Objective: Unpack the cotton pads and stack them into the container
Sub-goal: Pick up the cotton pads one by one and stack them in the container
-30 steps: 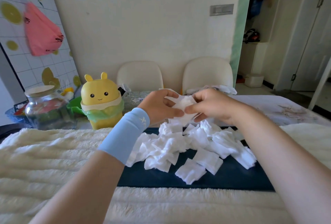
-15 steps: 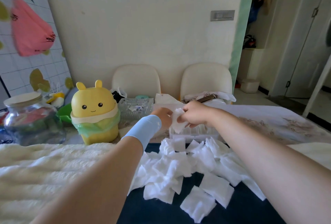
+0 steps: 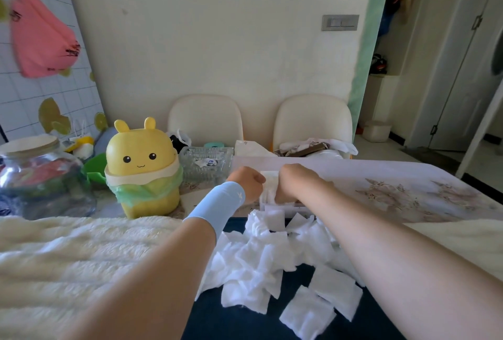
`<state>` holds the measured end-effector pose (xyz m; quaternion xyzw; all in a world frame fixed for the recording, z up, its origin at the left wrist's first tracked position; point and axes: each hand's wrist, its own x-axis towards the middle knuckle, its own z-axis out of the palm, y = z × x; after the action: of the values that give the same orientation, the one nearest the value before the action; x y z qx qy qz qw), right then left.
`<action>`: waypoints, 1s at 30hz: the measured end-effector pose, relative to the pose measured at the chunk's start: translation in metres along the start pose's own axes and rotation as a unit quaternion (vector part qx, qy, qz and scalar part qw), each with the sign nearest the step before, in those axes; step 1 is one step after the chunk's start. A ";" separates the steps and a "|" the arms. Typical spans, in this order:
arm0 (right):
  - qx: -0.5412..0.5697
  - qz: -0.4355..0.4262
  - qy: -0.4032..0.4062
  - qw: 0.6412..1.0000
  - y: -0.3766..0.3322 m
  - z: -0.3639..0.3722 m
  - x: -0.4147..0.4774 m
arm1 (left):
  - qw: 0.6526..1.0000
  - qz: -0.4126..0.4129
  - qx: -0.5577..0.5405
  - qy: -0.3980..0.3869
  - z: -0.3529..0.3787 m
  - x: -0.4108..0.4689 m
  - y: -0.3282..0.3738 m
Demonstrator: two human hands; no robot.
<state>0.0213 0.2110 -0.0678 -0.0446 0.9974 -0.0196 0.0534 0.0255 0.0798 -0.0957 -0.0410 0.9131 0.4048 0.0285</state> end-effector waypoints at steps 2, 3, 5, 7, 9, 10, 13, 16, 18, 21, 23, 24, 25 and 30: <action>0.056 0.010 -0.044 0.997 -0.008 -0.001 -0.001 | 1.000 -0.001 -0.003 0.006 0.001 -0.003 -0.002; 0.104 0.013 -0.083 0.991 -0.010 -0.004 -0.001 | 1.000 -0.001 -0.001 0.007 0.001 -0.004 -0.002; 0.185 0.025 -0.164 0.969 -0.007 -0.013 -0.005 | 1.000 0.001 0.000 0.012 0.001 -0.003 -0.003; 0.214 0.049 -0.195 0.956 0.000 -0.020 -0.010 | 1.000 -0.005 -0.018 0.007 0.002 -0.002 -0.007; 0.229 0.067 -0.193 0.952 0.007 -0.022 -0.011 | 0.999 -0.011 -0.043 -0.003 0.003 0.000 -0.008; 0.243 0.063 -0.190 0.949 0.006 -0.021 -0.012 | 0.999 -0.008 -0.043 -0.005 0.003 0.001 -0.009; 0.284 0.036 -0.181 0.941 -0.001 -0.013 -0.018 | 1.000 0.001 -0.012 -0.006 0.003 0.002 -0.009; 0.278 0.041 -0.162 0.946 -0.001 -0.010 -0.016 | 0.997 0.038 0.065 -0.001 -0.002 -0.011 -0.001; 0.281 0.057 -0.153 0.946 0.003 -0.014 -0.014 | 0.989 0.082 0.121 0.023 -0.005 -0.017 0.003; 0.298 0.051 -0.138 0.943 0.005 -0.013 -0.017 | 0.971 0.115 0.210 -0.011 -0.005 -0.026 0.011; 0.285 0.025 -0.122 0.951 0.006 -0.009 -0.020 | 0.959 0.103 0.261 -0.040 -0.004 -0.030 0.013; 0.282 0.013 -0.111 0.953 0.008 -0.007 -0.020 | 0.955 0.102 0.274 -0.046 -0.005 -0.032 0.015; 0.286 0.004 -0.098 0.953 0.012 -0.006 -0.021 | 0.955 0.104 0.273 -0.047 -0.006 -0.035 0.016; 0.294 -0.092 0.010 0.951 0.033 -0.013 -0.037 | 0.977 0.107 0.183 -0.025 -0.017 -0.054 0.020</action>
<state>0.0537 0.2475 -0.0521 -0.1185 0.9395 -0.3173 0.0517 0.0767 0.0832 -0.0653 0.0728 0.9698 0.2322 0.0148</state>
